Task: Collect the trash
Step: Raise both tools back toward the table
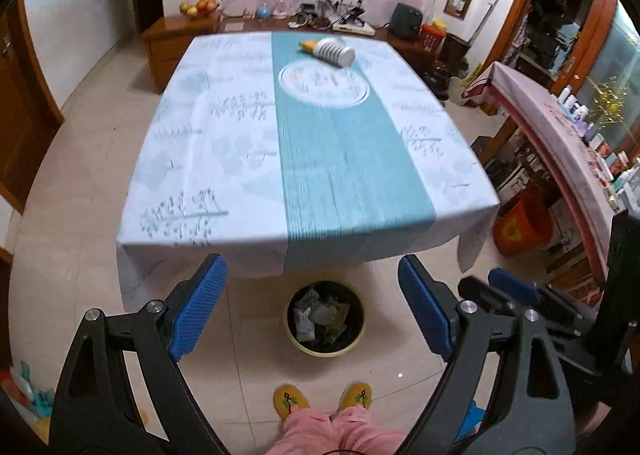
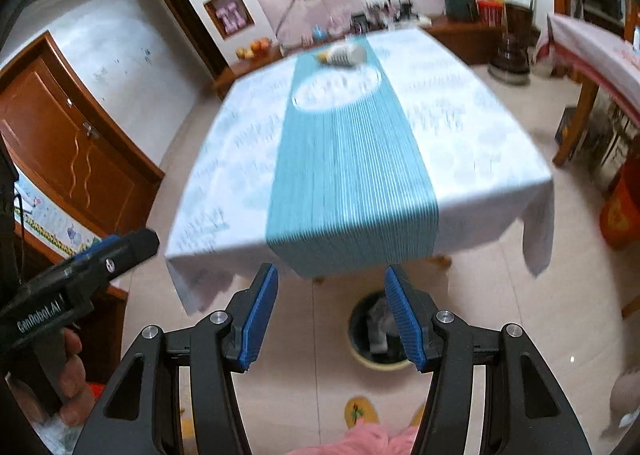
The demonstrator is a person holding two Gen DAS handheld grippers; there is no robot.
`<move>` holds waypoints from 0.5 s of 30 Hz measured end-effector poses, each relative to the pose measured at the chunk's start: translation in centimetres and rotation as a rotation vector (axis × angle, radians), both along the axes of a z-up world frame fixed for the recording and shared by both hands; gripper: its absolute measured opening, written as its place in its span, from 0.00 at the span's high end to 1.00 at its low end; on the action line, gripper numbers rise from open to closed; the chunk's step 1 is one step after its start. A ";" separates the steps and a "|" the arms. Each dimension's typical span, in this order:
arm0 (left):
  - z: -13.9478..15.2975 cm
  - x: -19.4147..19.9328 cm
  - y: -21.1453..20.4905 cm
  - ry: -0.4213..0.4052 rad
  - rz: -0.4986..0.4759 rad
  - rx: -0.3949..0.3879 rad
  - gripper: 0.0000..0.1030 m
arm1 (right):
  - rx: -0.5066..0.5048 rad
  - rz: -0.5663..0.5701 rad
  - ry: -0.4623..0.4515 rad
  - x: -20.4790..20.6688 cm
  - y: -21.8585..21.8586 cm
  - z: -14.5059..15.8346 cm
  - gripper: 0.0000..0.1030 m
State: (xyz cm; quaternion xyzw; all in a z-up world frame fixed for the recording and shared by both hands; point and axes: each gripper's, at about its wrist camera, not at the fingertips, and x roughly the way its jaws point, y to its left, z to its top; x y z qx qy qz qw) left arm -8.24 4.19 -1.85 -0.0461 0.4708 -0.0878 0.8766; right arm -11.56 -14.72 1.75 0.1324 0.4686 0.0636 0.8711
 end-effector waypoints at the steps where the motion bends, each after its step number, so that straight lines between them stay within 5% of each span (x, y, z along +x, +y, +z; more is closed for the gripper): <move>1: 1.1 -0.1 0.3 -0.009 -0.003 -0.007 0.18 | 0.000 -0.003 -0.019 0.2 0.2 0.8 0.45; 15: 10.0 3.3 0.5 -0.165 -0.063 -0.006 0.23 | -0.016 0.003 -0.192 6.8 0.2 9.8 0.42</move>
